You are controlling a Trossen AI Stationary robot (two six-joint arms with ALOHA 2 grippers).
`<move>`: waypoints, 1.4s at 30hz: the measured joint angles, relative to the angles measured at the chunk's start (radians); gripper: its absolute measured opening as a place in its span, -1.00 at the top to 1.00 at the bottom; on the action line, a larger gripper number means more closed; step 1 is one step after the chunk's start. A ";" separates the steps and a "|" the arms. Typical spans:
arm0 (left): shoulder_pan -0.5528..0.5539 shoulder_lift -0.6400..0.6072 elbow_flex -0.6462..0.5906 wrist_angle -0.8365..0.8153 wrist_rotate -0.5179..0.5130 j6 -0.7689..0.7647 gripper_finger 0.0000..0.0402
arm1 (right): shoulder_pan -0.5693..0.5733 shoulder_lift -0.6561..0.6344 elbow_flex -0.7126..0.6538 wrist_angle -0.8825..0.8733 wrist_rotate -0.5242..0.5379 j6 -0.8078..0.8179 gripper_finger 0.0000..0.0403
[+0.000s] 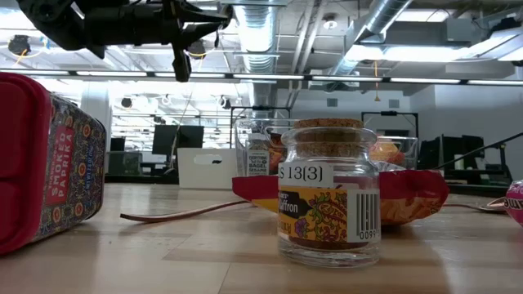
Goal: Pick & Place Food Item
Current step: Put the blue spoon into the white bin
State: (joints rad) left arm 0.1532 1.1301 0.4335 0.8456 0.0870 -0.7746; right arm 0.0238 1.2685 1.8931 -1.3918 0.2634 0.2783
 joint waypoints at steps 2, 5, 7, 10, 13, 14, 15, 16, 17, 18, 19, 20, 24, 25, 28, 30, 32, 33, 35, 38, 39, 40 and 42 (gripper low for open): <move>0.000 0.000 0.000 0.000 0.000 0.000 0.97 | 0.000 0.004 0.001 0.000 0.000 -0.005 -0.56; 0.000 0.000 0.000 0.000 0.000 0.000 0.97 | 0.000 0.010 0.000 0.000 0.000 -0.013 -0.56; 0.000 0.000 0.000 0.000 0.000 0.000 0.97 | 0.000 0.009 0.000 0.000 0.000 -0.016 -0.56; 0.000 0.000 0.001 -0.001 0.000 0.002 0.97 | 0.000 0.008 0.000 0.000 0.000 -0.016 -0.56; 0.011 0.000 0.031 -0.013 0.001 0.049 0.97 | 0.000 0.009 0.000 0.000 0.000 -0.016 -0.56; 0.017 0.000 0.052 -0.026 0.001 0.083 0.97 | 0.000 0.008 0.000 0.000 0.000 -0.016 -0.56; 0.025 0.000 0.077 -0.054 0.008 0.120 0.97 | 0.000 0.008 0.000 0.000 0.000 -0.016 -0.56; 0.037 0.000 0.106 -0.092 0.028 0.163 0.97 | 0.000 0.009 0.000 0.000 0.000 -0.016 -0.56; 0.052 0.000 0.142 -0.144 0.049 0.199 0.97 | 0.000 0.009 0.000 0.000 0.000 -0.016 -0.56; 0.066 0.000 0.185 -0.213 0.071 0.239 0.97 | 0.000 0.009 0.000 0.000 0.000 -0.016 -0.56; 0.081 0.000 0.233 -0.294 0.092 0.278 0.97 | 0.000 0.009 0.000 0.000 0.000 -0.016 -0.56; 0.098 0.000 0.285 -0.388 0.108 0.322 0.97 | 0.000 0.009 0.000 0.000 0.000 -0.016 -0.56; 0.172 0.001 0.482 -0.806 0.134 0.486 0.97 | 0.000 0.009 0.000 -0.002 0.000 -0.016 -0.56; 0.194 0.005 0.521 -0.880 0.135 0.517 0.97 | 0.000 0.008 0.000 -0.003 0.000 -0.016 -0.56; 0.268 0.020 0.616 -1.075 0.151 0.584 0.97 | 0.000 0.008 0.000 -0.014 0.000 -0.016 -0.56; 0.310 0.042 0.664 -1.134 0.164 0.610 0.97 | 0.000 0.008 0.000 -0.023 0.000 -0.016 -0.56; 0.343 0.072 0.706 -1.173 0.172 0.619 0.97 | 0.000 0.008 0.000 -0.026 0.000 -0.016 -0.56; 0.355 0.090 0.722 -1.180 0.172 0.628 0.97 | 0.000 0.008 0.000 -0.026 0.000 -0.016 -0.56; 0.369 0.140 0.758 -1.188 0.172 0.654 0.97 | 0.000 0.008 0.000 -0.026 0.000 -0.014 -0.56; 0.383 0.234 0.815 -1.232 0.175 0.693 0.97 | 0.000 0.008 0.000 -0.032 0.000 -0.008 -0.56; 0.389 0.268 0.832 -1.246 0.183 0.707 0.97 | 0.000 0.008 0.000 -0.033 0.000 -0.008 -0.56; 0.396 0.302 0.844 -1.256 0.198 0.720 0.97 | 0.000 0.008 0.000 -0.034 0.000 -0.008 -0.56; 0.417 0.360 0.855 -1.276 0.220 0.741 0.97 | 0.000 0.008 0.000 -0.043 0.000 -0.008 -0.56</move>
State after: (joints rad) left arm 0.5697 1.4905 1.2885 -0.4303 0.3068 -0.0333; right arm 0.0238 1.2770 1.8935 -1.4344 0.2634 0.2702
